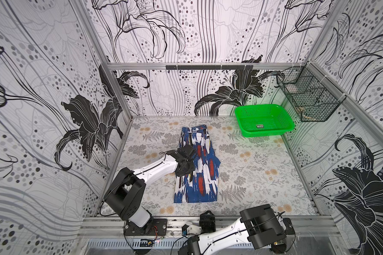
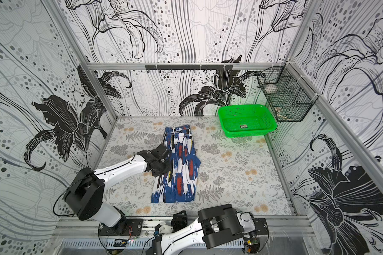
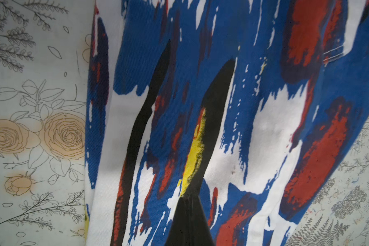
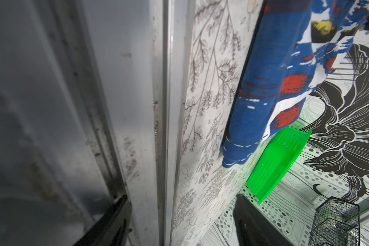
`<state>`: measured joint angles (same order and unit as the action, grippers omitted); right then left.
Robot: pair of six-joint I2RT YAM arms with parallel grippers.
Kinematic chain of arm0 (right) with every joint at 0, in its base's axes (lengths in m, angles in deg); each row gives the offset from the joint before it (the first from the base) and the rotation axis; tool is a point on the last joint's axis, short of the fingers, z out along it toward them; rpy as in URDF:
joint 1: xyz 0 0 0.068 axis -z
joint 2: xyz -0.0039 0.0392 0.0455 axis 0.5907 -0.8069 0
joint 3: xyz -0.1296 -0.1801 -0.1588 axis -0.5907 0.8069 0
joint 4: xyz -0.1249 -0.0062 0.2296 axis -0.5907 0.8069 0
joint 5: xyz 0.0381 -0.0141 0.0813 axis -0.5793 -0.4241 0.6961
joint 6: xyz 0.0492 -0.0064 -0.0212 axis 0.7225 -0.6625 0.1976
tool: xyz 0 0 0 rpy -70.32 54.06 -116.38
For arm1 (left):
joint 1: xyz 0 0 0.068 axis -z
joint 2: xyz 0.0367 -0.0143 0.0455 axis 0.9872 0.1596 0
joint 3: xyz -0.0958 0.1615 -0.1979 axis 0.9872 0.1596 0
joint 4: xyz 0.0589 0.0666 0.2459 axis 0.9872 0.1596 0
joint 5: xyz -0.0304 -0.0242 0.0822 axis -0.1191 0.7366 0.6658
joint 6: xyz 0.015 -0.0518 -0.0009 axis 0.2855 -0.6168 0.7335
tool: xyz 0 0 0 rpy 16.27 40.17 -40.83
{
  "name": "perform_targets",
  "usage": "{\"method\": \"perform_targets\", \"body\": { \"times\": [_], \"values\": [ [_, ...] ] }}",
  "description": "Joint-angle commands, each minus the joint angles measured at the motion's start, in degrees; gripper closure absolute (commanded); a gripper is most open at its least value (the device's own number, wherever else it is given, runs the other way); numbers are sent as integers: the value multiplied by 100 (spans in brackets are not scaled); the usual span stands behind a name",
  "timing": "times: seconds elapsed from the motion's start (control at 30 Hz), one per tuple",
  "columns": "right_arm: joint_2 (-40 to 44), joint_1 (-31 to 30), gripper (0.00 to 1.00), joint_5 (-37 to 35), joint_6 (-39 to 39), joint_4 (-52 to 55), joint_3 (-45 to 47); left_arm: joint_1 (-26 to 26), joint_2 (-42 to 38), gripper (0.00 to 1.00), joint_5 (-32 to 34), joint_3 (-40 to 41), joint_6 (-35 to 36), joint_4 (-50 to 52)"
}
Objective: Roll up the long pants
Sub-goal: Roll the long pant at the center of the board.
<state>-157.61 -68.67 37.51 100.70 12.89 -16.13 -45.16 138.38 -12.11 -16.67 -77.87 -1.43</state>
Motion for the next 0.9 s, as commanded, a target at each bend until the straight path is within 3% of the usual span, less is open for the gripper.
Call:
{"method": "perform_targets", "body": {
  "times": [0.0,0.33,0.67,0.87],
  "values": [
    [-599,474,22,-379,-256,-1136,110,37,-153,100,-48,124,-14,-54],
    [-422,793,24,-799,-515,-1206,-198,33,-134,100,-61,-84,102,142],
    [-84,390,25,-1040,195,-132,-1036,29,53,100,13,-597,205,395],
    [30,474,24,-1175,411,-45,-891,29,111,100,-8,-647,194,411]
  ]
}}
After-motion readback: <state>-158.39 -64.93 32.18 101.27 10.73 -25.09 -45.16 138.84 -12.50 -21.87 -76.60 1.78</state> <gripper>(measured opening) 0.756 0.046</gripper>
